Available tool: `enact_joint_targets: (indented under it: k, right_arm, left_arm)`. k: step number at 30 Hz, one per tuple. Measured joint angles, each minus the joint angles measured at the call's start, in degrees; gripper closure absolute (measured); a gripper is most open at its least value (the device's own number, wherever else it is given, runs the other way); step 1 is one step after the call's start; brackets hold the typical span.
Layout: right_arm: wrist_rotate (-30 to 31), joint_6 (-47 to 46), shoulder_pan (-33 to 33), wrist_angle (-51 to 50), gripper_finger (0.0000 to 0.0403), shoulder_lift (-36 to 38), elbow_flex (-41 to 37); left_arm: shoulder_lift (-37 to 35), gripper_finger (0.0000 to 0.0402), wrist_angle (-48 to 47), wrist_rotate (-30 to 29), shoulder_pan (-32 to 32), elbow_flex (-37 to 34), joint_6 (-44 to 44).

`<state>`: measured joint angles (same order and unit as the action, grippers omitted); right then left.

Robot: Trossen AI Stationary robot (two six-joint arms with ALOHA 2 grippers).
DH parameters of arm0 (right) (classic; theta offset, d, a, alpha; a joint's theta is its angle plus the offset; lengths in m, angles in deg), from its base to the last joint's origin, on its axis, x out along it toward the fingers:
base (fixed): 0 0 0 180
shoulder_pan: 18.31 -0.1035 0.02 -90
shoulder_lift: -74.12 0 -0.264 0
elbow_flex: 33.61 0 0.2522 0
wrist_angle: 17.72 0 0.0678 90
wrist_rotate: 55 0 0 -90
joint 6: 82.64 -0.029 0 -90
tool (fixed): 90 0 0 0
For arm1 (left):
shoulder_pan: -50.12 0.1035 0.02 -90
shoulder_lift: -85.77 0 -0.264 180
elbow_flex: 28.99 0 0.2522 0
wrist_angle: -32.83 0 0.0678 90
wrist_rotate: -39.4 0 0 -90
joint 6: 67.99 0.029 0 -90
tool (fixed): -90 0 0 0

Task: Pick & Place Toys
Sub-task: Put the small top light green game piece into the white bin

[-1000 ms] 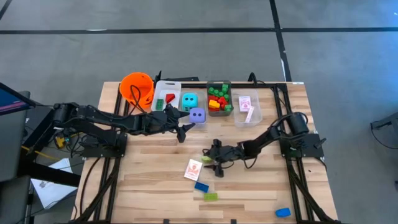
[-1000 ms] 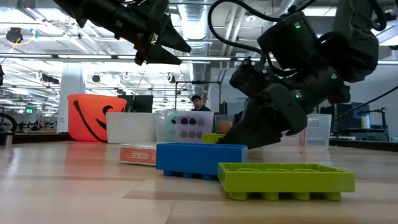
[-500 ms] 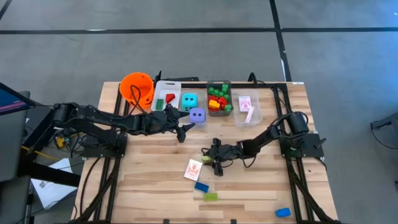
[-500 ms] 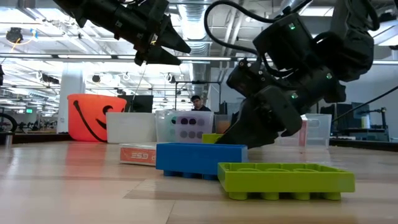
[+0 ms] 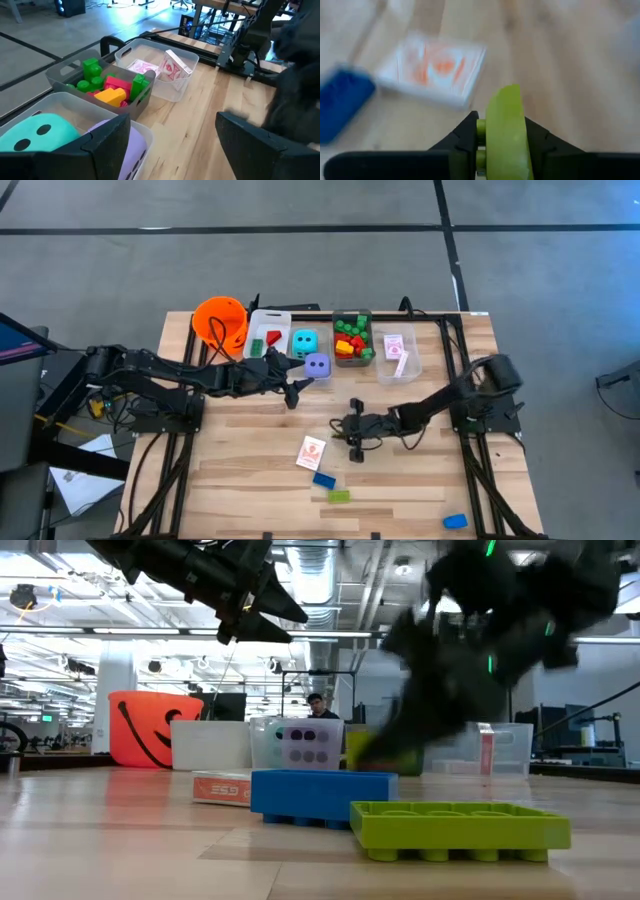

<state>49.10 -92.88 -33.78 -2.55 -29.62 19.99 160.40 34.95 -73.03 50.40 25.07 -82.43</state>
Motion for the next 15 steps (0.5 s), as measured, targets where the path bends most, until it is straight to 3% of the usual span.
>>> enact_joint_targets:
  k: [6,15]
  right_arm:
    - [12.83,2.67,-3.35,-7.77,0.0312,11.7,0.06]
    - [18.83,9.27,-3.51,-11.61,0.0312,20.54,0.17]
  left_arm:
    - [0.0,0.0117,0.03,0.31,0.0,0.0,-5.6]
    - [0.0,0.0117,2.38,9.33,-0.02,0.02,-13.78]
